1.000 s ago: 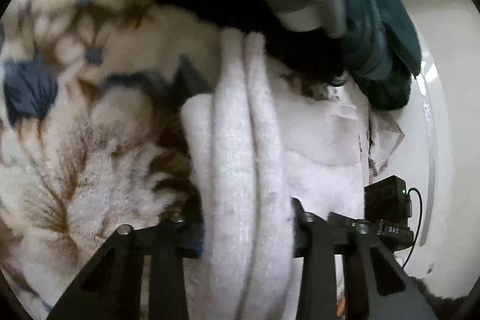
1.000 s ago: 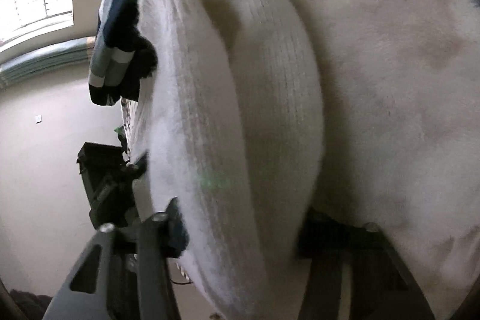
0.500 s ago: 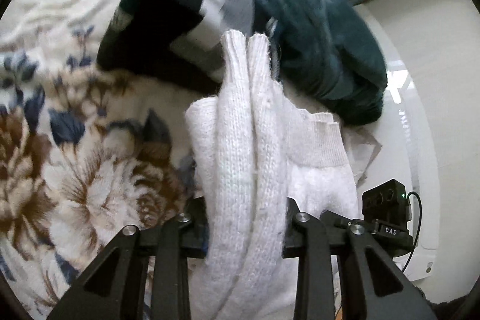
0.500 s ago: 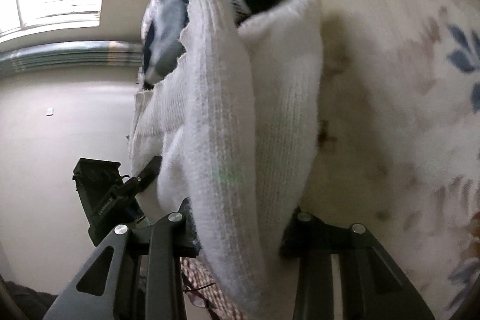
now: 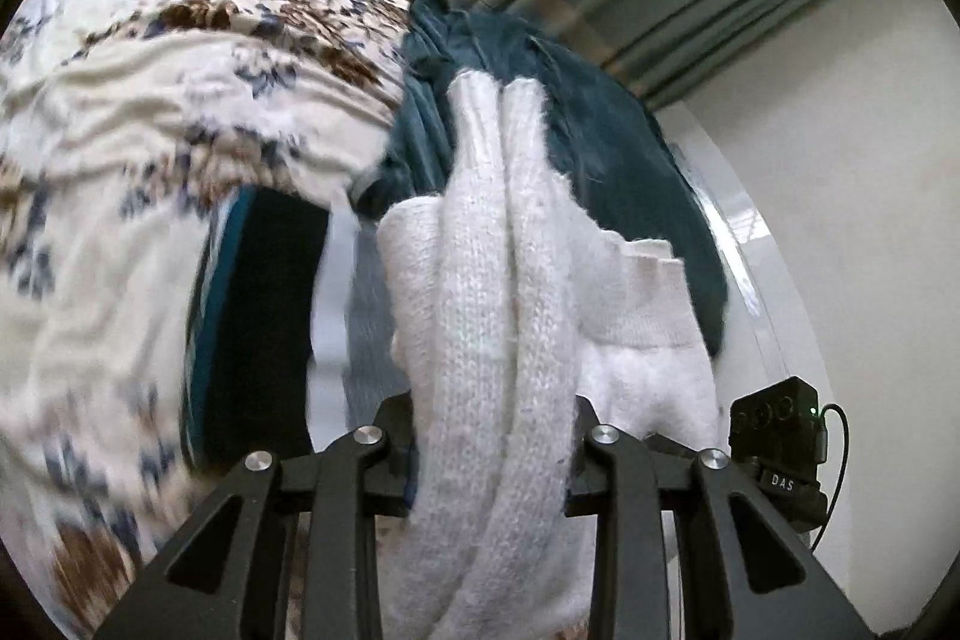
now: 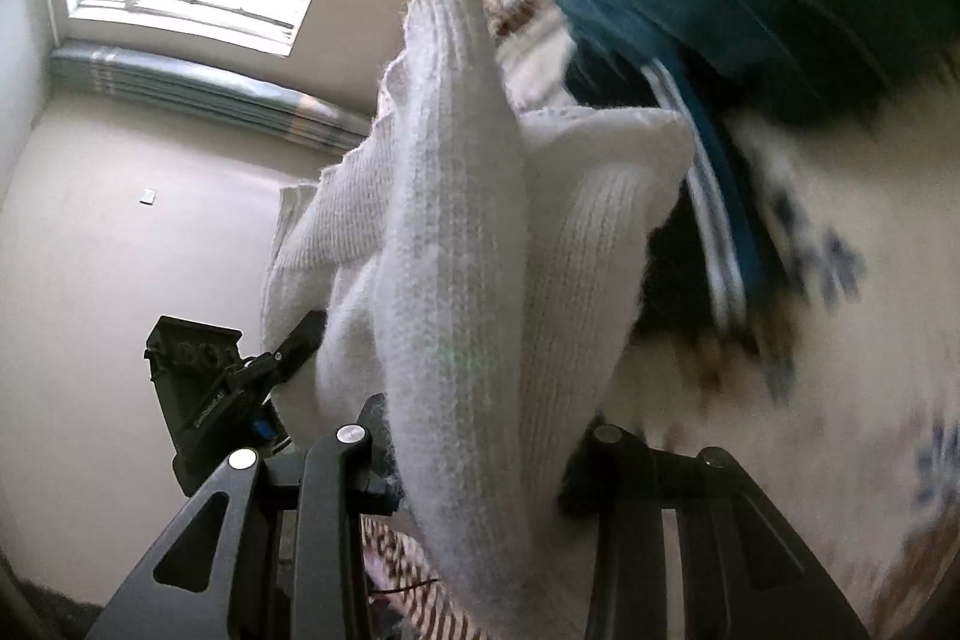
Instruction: Fold small clothes
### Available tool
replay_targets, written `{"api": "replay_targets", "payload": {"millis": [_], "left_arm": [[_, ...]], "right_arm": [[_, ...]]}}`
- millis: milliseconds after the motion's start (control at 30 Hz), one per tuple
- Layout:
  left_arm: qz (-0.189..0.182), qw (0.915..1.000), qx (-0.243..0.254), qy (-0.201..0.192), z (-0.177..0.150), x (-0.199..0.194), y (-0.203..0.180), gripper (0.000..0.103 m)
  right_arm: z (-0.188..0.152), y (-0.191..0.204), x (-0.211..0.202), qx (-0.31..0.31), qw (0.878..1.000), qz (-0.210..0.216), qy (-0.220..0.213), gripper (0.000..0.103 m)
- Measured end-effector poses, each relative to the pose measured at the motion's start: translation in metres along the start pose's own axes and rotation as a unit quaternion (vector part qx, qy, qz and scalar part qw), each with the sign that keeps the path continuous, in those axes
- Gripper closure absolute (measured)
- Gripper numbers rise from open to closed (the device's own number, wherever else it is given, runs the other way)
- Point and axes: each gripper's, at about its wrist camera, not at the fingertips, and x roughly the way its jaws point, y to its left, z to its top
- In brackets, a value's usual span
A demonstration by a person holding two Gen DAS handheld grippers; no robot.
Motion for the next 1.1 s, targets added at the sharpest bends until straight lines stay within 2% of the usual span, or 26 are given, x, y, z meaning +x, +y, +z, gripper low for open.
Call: {"api": "replay_targets", "payload": {"millis": [33,100,133,267,333,400,467,500,567,600,633,700,767,800,867,933,1033,1100], "left_arm": [[0.009,0.9999,-0.001,0.003,0.022,0.016,0.012,0.076],[0.036,0.9991,-0.008,0.021,0.045,0.046,0.036,0.076],[0.048,0.9982,-0.011,0.035,0.052,0.063,0.048,0.076],[0.1,0.9899,-0.02,0.098,0.061,0.114,0.093,0.075],[0.11,0.9872,-0.028,0.112,0.059,0.121,0.105,0.07],[0.106,0.9873,-0.04,0.111,0.06,0.116,0.111,0.065],[0.117,0.987,-0.047,0.099,0.059,0.1,0.109,0.065],[0.127,0.9872,-0.044,0.085,0.057,0.086,0.102,0.065],[0.15,0.9872,-0.022,0.049,0.051,0.061,0.085,0.065],[0.161,0.9866,-0.007,0.026,0.043,0.049,0.073,0.062],[0.158,0.9873,0.007,0.016,0.036,0.042,0.062,0.059],[0.187,0.9814,0.031,0.029,0.028,0.056,0.063,0.047],[0.238,0.9692,0.043,0.047,0.025,0.075,0.076,0.046],[0.253,0.9653,0.035,0.052,0.021,0.083,0.088,0.044],[0.255,0.9651,0.012,0.058,0.017,0.089,0.107,0.04],[0.257,0.965,0.007,0.052,0.014,0.086,0.109,0.036],[0.262,0.964,0.015,0.045,0.013,0.075,0.093,0.036],[0.278,0.9589,0.047,0.036,0.01,0.066,0.069,0.034]], "right_arm": [[0.021,0.002,0.014,-0.004,1.0,0.001,0.0,0.066],[0.057,-0.003,0.046,0.002,1.0,0.003,0.004,0.066],[0.074,-0.008,0.066,0.007,1.0,-0.002,0.01,0.066],[0.108,-0.041,0.129,0.023,0.998,-0.033,0.041,0.066],[0.117,-0.06,0.153,0.041,0.996,-0.057,0.059,0.064],[0.124,-0.073,0.164,0.056,0.993,-0.077,0.066,0.051],[0.129,-0.077,0.159,0.061,0.99,-0.11,0.064,0.043],[0.13,-0.075,0.154,0.053,0.989,-0.126,0.056,0.043],[0.128,-0.065,0.132,0.014,0.98,-0.199,0.02,0.043],[0.124,-0.057,0.122,-0.009,0.973,-0.231,0.003,0.043],[0.118,-0.05,0.115,-0.028,0.969,-0.244,-0.011,0.043],[0.114,-0.038,0.109,-0.047,0.97,-0.239,-0.009,0.043],[0.106,-0.039,0.12,-0.054,0.969,-0.24,0.014,0.043],[0.107,-0.042,0.127,-0.056,0.965,-0.256,0.021,0.043],[0.1,-0.05,0.137,-0.056,0.956,-0.286,0.026,0.043],[0.088,-0.052,0.136,-0.059,0.951,-0.302,0.032,0.043],[0.084,-0.05,0.144,-0.07,0.942,-0.328,0.03,0.043],[0.085,-0.038,0.139,-0.078,0.936,-0.341,0.021,0.038]]}}
